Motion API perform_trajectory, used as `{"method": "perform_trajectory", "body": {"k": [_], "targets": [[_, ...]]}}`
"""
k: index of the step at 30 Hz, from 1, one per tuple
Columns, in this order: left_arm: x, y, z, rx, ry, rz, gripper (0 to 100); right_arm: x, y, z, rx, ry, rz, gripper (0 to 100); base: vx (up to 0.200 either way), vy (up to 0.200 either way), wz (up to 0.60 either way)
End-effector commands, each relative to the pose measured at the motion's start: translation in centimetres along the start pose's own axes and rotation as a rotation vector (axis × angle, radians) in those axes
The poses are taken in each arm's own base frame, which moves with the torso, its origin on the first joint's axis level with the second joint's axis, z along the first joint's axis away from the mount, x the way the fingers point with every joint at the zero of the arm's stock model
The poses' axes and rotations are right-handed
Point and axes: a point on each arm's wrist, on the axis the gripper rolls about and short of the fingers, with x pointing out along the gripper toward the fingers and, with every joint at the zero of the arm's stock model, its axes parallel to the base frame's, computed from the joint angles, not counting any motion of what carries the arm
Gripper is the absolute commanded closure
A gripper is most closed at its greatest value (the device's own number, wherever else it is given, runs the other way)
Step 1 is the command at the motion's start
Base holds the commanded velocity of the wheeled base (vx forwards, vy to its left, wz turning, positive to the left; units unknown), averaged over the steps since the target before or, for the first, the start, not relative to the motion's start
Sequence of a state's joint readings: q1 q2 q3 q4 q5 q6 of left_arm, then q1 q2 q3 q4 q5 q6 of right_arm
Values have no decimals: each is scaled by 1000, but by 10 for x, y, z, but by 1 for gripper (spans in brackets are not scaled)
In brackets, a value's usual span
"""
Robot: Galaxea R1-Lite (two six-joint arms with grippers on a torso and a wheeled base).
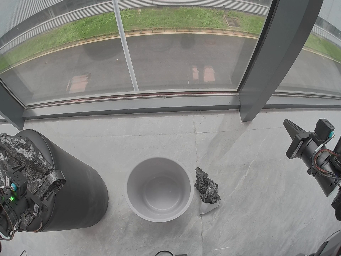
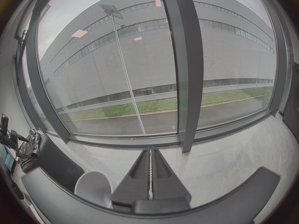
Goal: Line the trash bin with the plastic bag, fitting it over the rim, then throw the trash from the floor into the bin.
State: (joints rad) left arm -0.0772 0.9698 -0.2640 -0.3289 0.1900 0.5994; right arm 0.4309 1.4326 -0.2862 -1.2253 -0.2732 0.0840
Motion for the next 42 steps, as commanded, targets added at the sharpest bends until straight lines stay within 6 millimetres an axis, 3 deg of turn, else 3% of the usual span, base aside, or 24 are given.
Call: {"method": "perform_trajectory", "body": {"k": [1,22,23,30,35,38,39,42], "targets": [[0,-1,-1,0,4,-3,0,0,0,0,1,-2,1,100,0,0,0],[43,4,10,-37,43,15,0,-1,0,2,6,-12,4,100,0,0,0],[44,4,11,-41,38,19,100,-1,0,2,6,-12,4,100,0,0,0],[50,4,13,-77,26,23,100,-2,1,4,17,-24,7,100,0,0,0],[55,11,26,-215,-42,41,100,-6,0,9,21,-40,9,100,0,0,0],[51,25,54,-403,-219,8,100,-8,7,8,26,-36,43,100,0,0,0],[51,25,54,-403,-219,8,100,-8,7,8,26,-36,43,100,0,0,0],[35,35,95,-656,-395,-60,100,-9,14,7,28,-30,81,100,0,0,0]]}}
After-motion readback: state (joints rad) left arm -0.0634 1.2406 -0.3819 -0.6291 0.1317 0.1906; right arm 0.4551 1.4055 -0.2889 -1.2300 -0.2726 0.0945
